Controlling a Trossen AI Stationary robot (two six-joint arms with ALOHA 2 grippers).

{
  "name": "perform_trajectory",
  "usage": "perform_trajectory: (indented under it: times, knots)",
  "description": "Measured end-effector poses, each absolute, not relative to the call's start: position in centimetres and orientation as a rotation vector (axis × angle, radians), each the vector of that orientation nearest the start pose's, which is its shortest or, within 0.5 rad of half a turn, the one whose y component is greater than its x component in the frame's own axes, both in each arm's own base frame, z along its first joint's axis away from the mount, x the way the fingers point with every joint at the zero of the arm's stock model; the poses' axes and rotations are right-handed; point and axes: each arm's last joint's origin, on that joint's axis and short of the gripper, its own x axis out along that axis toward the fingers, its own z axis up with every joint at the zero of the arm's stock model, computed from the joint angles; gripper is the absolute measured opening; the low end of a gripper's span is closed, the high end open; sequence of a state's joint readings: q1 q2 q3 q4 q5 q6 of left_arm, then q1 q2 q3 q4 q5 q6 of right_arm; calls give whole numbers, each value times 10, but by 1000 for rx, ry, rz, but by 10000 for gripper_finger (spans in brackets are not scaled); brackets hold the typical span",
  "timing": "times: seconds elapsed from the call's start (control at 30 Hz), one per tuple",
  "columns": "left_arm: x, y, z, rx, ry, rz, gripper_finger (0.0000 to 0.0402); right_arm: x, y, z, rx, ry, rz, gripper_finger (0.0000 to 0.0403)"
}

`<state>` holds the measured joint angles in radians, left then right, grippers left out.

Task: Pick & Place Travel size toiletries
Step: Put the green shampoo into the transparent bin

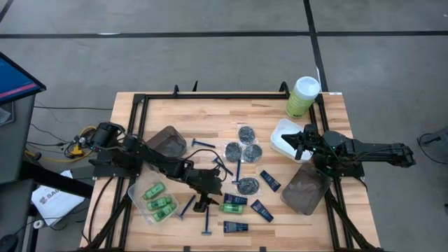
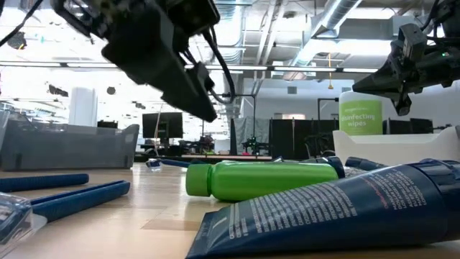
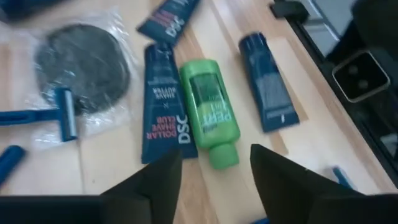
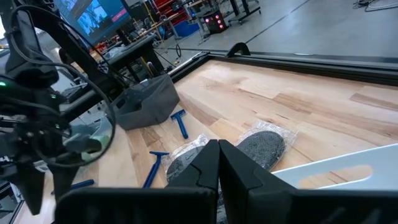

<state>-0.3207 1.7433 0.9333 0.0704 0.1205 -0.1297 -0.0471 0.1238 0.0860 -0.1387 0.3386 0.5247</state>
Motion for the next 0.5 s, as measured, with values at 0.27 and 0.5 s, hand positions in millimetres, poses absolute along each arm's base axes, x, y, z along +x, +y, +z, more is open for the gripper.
perform_trajectory:
  times: [0.27,0.5]
  knots:
    - [323,-136,175,-102,723,-244,202,98,-14,169,488,85,-425,0]
    - [326,-141,180,-72,681,-168,202,97,-14,167,485,104,-430,0]
